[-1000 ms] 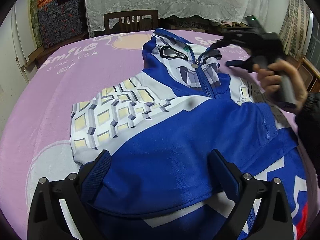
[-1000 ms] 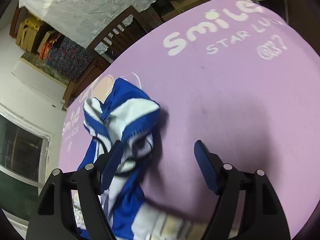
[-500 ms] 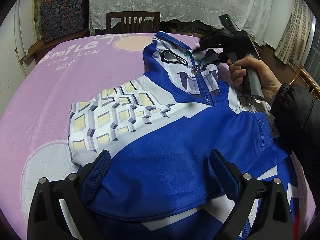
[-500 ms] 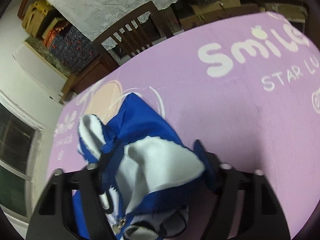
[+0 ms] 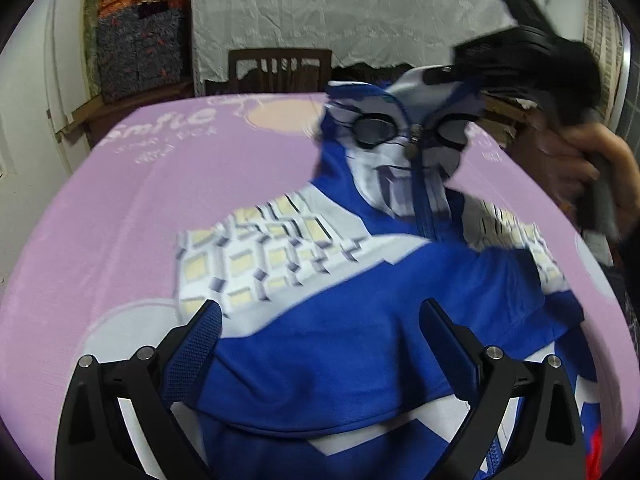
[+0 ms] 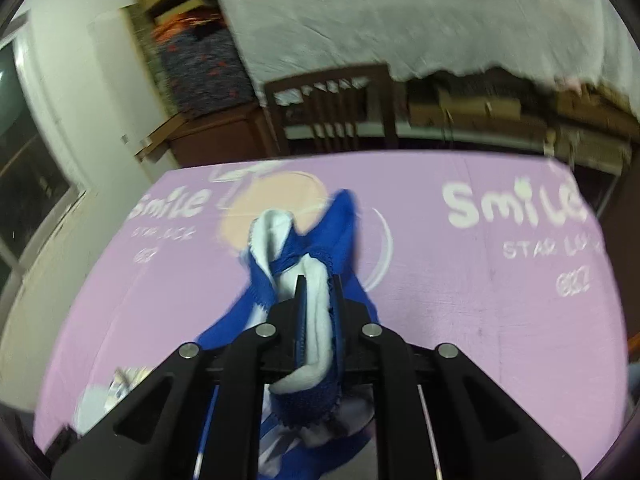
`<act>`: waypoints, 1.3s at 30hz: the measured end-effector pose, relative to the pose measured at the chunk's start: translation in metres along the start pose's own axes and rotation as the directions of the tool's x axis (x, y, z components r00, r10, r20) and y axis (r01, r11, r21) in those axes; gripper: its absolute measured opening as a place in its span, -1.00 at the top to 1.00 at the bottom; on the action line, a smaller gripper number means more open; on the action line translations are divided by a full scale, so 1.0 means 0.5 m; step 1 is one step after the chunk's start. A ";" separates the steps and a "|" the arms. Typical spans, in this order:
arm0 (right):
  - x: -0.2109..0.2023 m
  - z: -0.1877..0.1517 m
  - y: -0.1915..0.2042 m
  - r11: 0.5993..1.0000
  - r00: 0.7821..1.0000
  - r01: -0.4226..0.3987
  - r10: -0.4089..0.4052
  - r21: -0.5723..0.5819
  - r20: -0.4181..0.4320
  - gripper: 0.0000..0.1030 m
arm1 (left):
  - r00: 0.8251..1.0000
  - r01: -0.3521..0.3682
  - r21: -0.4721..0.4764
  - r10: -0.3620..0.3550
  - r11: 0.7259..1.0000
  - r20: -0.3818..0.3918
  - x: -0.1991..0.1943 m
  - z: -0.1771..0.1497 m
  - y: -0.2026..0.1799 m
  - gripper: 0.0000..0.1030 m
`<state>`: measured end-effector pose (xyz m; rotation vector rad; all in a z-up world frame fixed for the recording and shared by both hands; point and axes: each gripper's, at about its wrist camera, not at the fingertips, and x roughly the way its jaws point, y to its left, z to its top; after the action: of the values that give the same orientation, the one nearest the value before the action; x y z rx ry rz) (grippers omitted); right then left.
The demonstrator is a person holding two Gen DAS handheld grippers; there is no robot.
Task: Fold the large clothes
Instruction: 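Fold the held hood down over the hoodie body with the right tool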
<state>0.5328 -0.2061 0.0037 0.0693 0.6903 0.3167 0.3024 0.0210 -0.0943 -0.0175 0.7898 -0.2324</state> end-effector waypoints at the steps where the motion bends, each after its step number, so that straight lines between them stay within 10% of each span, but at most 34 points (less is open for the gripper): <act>1: -0.022 -0.005 0.021 1.000 1.000 0.001 0.000 -0.027 0.009 0.87 | 1.000 0.001 -0.012 -0.001 1.000 0.009 -0.007 0.003 0.009 -0.93; 12: -0.214 -0.201 0.191 0.979 0.994 -0.095 0.104 -0.178 0.043 0.86 | 0.997 -0.016 -0.181 0.030 0.983 0.076 -0.057 0.031 0.113 -0.93; 21: -0.192 -0.472 0.250 0.955 0.984 -0.095 0.047 -0.280 -0.174 0.69 | 0.998 -0.029 -0.101 0.035 0.994 0.058 -0.050 0.015 0.070 -0.93; 32: -0.388 -0.456 0.034 0.971 0.979 -0.193 0.181 0.141 0.091 -0.76 | 0.993 -0.010 -0.069 0.018 0.998 0.118 -0.077 0.009 0.049 -0.93; 39: -0.252 -0.407 -0.126 0.704 0.922 -0.352 0.374 0.617 0.100 -0.73 | 0.994 -0.010 -0.079 0.018 0.997 0.107 -0.072 0.012 0.054 -0.93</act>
<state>0.3285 -0.3136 -0.0862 0.8594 0.7920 0.4576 0.2876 0.0544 -0.0673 -0.0981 0.6907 -0.1852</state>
